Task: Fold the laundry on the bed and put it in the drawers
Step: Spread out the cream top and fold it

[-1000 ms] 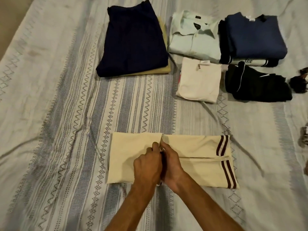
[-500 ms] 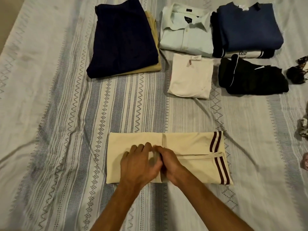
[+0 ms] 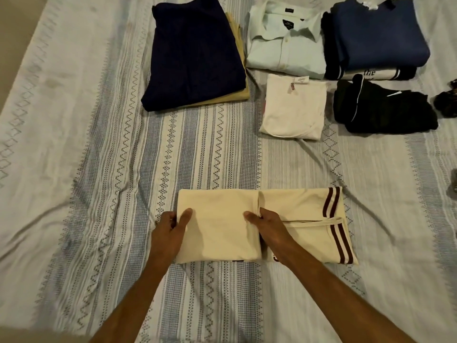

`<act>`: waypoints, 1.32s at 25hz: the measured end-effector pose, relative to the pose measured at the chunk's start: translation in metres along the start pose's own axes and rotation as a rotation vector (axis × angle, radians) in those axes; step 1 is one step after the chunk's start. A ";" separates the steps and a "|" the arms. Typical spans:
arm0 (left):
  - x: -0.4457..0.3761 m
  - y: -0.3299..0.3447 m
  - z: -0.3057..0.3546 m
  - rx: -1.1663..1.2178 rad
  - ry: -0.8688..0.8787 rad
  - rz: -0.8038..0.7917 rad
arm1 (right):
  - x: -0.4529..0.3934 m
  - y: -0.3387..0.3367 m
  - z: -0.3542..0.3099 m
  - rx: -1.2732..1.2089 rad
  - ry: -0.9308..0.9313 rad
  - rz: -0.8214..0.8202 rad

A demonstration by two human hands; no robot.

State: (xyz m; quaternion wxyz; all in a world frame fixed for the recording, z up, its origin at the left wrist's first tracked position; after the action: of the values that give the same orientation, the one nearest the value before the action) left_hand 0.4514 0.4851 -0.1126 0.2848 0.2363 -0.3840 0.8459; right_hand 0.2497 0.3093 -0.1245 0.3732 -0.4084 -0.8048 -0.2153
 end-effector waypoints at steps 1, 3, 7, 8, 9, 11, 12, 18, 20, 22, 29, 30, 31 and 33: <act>-0.001 0.001 0.000 -0.018 0.013 -0.027 | -0.002 0.001 0.000 -0.003 -0.008 -0.005; -0.001 0.004 0.003 0.024 0.016 -0.058 | -0.003 0.006 -0.003 -0.020 -0.023 -0.023; -0.001 0.005 -0.002 0.151 -0.041 -0.050 | -0.006 0.016 -0.003 0.028 -0.035 -0.023; -0.002 0.004 -0.005 0.162 -0.045 -0.055 | -0.006 0.017 -0.003 0.039 -0.030 -0.017; -0.002 0.002 -0.005 0.170 -0.050 -0.064 | -0.007 0.018 -0.002 0.054 -0.026 -0.004; -0.001 0.000 -0.002 0.207 -0.077 -0.062 | -0.009 0.017 -0.001 0.082 -0.024 0.020; -0.001 -0.001 -0.001 0.253 -0.109 -0.059 | -0.009 0.019 -0.001 0.085 -0.023 0.023; -0.005 -0.006 -0.005 0.365 -0.212 -0.116 | -0.007 0.034 0.008 0.046 -0.008 0.087; -0.002 -0.008 -0.002 0.239 -0.115 -0.085 | -0.006 0.033 0.005 0.041 -0.010 0.103; 0.001 -0.008 0.000 0.169 -0.032 -0.037 | -0.004 0.031 -0.001 0.135 -0.083 0.192; 0.043 -0.010 0.046 -0.043 0.245 0.159 | 0.020 0.031 -0.006 0.681 -0.518 0.487; 0.054 -0.008 0.059 -0.058 0.291 0.165 | 0.025 0.030 -0.005 0.701 -0.589 0.462; 0.066 -0.004 0.072 -0.066 0.337 0.165 | 0.028 0.029 -0.002 0.645 -0.623 0.388; 0.090 0.008 0.099 -0.084 0.439 0.147 | 0.036 0.024 -0.001 0.423 -0.506 0.207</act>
State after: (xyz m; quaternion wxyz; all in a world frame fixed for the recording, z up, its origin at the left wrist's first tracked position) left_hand 0.3984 0.4299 -0.0021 0.3086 0.0060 -0.3637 0.8789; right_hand 0.2555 0.3399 -0.0954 0.2581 -0.4417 -0.8530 0.1035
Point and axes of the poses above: each hand's wrist, its own x-axis away from the middle knuckle, its own y-axis out of the palm, z = x × y, the point moved 3 cm from there along -x, towards the middle knuckle, and after that the axes turned 2 degrees about -x, right-handed, at the moved point
